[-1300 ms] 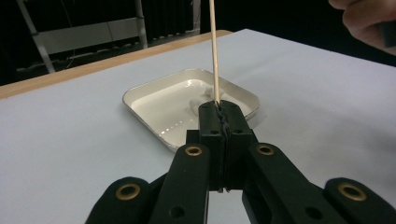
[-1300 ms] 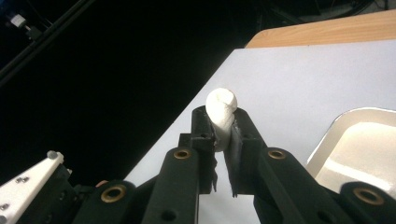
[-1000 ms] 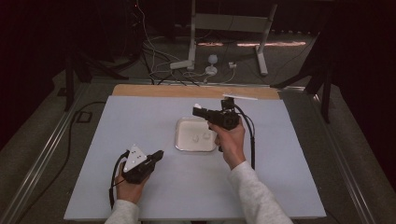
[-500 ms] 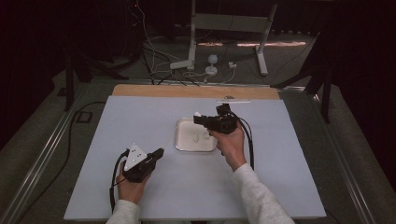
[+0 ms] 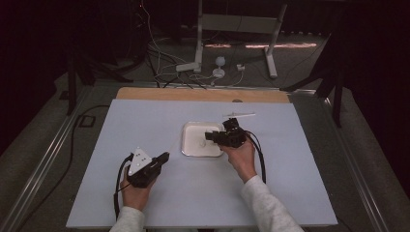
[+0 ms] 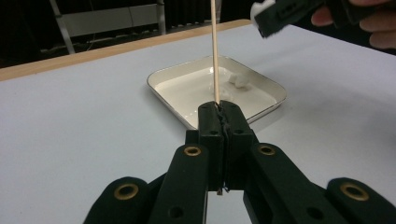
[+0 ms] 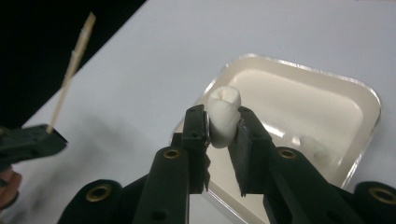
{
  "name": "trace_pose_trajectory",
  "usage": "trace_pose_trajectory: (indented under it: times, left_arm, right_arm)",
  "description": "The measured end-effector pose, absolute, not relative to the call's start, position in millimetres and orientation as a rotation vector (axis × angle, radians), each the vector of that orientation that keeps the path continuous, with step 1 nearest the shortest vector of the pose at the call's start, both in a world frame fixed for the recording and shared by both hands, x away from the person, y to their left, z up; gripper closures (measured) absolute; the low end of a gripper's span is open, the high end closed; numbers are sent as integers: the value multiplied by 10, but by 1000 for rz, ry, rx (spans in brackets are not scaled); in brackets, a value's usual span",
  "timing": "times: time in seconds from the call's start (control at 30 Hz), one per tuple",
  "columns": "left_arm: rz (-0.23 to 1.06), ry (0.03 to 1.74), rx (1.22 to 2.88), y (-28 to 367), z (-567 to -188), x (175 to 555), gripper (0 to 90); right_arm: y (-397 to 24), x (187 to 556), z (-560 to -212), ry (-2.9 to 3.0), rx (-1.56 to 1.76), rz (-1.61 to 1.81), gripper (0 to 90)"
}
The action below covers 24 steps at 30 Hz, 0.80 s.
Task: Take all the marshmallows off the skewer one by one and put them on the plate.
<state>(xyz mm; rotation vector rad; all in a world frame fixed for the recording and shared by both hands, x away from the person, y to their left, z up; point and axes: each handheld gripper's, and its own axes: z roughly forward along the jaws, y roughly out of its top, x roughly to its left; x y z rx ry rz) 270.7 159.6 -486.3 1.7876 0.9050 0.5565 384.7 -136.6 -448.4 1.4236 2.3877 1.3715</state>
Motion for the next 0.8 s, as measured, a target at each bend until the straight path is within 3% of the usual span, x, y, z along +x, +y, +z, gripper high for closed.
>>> trace_pose_trajectory:
  times: [0.17, 0.5, 0.8]
  left_arm:
    - [556, 902, 1790, 1595, -4860, 2714, 898]
    - [562, 900, 1794, 1583, -4852, 2724, 898]
    - [515, 893, 1857, 1452, -4935, 2779, 898]
  right_arm:
    - [-1367, 3865, -4568, 2404, 1446, 1315, 692]
    - [-1329, 3871, -4616, 2448, 1418, 1276, 440]
    - [-1359, 3892, -4619, 2486, 1485, 1518, 321]
